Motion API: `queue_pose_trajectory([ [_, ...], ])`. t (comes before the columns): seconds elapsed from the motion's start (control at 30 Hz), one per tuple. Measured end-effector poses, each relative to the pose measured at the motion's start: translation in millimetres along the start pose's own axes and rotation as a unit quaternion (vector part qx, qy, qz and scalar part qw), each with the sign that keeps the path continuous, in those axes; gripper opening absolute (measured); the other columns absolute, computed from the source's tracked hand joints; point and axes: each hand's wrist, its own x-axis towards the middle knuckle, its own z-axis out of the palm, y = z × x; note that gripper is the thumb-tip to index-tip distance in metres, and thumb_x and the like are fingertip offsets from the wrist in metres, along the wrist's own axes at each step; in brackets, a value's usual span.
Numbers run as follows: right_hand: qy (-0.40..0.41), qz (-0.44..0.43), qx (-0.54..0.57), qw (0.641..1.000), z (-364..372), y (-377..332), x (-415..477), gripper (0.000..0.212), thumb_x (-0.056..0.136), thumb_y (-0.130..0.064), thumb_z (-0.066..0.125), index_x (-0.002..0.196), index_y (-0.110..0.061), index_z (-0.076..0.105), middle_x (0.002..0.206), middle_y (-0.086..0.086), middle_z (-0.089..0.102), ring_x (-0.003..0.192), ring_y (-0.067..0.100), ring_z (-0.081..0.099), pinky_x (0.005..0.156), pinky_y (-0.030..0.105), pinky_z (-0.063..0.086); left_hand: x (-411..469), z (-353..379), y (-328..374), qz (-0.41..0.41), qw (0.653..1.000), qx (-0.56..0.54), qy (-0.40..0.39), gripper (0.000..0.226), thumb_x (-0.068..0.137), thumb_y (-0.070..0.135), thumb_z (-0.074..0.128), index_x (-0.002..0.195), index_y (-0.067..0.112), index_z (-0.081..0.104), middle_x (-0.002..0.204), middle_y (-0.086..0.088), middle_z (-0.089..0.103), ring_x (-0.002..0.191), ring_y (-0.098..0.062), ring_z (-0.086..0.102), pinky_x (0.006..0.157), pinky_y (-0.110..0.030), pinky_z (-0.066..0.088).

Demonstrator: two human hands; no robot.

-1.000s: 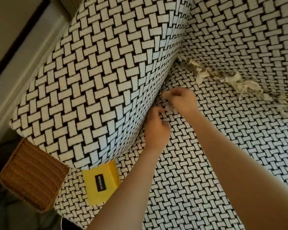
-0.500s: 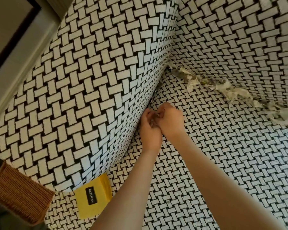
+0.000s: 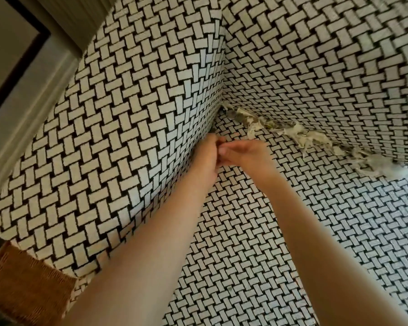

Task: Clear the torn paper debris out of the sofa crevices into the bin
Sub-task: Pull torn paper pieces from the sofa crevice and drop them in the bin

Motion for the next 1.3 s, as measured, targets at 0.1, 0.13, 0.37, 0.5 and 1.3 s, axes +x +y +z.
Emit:
queue_pose_trajectory([
  [0.1, -0.019, 0.044, 0.025, 0.999, -2, 0, 8, 0.009, 0.083, -0.002, 0.062, 0.089, -0.007, 0.068, 0.078, 0.005, 0.067, 0.068, 0.014, 0.065, 0.069, 0.022, 0.057, 4, -10, -20, -0.099, 0.972, -0.211, 0.038, 0.034, 0.099, 0.027, 0.032, 0.072, 0.012, 0.046, 0.056, 0.001, 0.048, 0.047, -0.008, 0.043, 0.047, -0.016, 0.036],
  [0.13, 0.013, 0.042, 0.011, 0.999, 0, 3, 14, 0.010, 0.083, -0.002, 0.062, 0.089, -0.008, 0.068, 0.076, 0.004, 0.066, 0.066, 0.014, 0.062, 0.068, 0.023, 0.056, 7, -12, -27, -0.118, 0.962, -0.240, 0.052, 0.036, 0.098, 0.025, 0.031, 0.065, 0.015, 0.040, 0.046, 0.004, 0.041, 0.037, -0.006, 0.036, 0.040, -0.015, 0.029],
  [0.37, 0.014, -0.051, -0.459, 0.887, 46, 31, 49, 0.028, 0.081, -0.023, 0.059, 0.108, -0.017, 0.062, 0.100, 0.006, 0.064, 0.094, 0.024, 0.060, 0.066, 0.029, 0.043, 24, -32, -45, -0.141, 0.960, -0.239, 0.036, 0.040, 0.096, 0.019, 0.030, 0.056, 0.020, 0.027, 0.030, 0.009, 0.027, 0.023, -0.004, 0.020, 0.029, -0.013, 0.013],
  [0.5, 0.059, -0.079, -0.545, 0.833, 53, 34, 57, 0.020, 0.087, -0.028, 0.053, 0.098, -0.013, 0.061, 0.096, 0.004, 0.063, 0.087, 0.024, 0.062, 0.062, 0.028, 0.040, 23, -32, -46, -0.134, 0.958, -0.251, 0.043, 0.041, 0.095, 0.015, 0.032, 0.055, 0.020, 0.027, 0.030, 0.008, 0.027, 0.024, -0.004, 0.021, 0.031, -0.012, 0.014],
  [1.3, -0.176, -0.042, -0.279, 0.943, 5, 19, 42, 0.039, 0.075, -0.020, 0.074, 0.113, -0.016, 0.066, 0.085, -0.013, 0.059, 0.081, 0.000, 0.055, 0.083, 0.019, 0.046, 26, -36, -41, -0.144, 0.958, -0.245, 0.045, 0.023, 0.096, 0.021, 0.045, 0.088, 0.009, 0.062, 0.071, -0.002, 0.069, 0.065, -0.010, 0.067, 0.055, -0.018, 0.055],
])
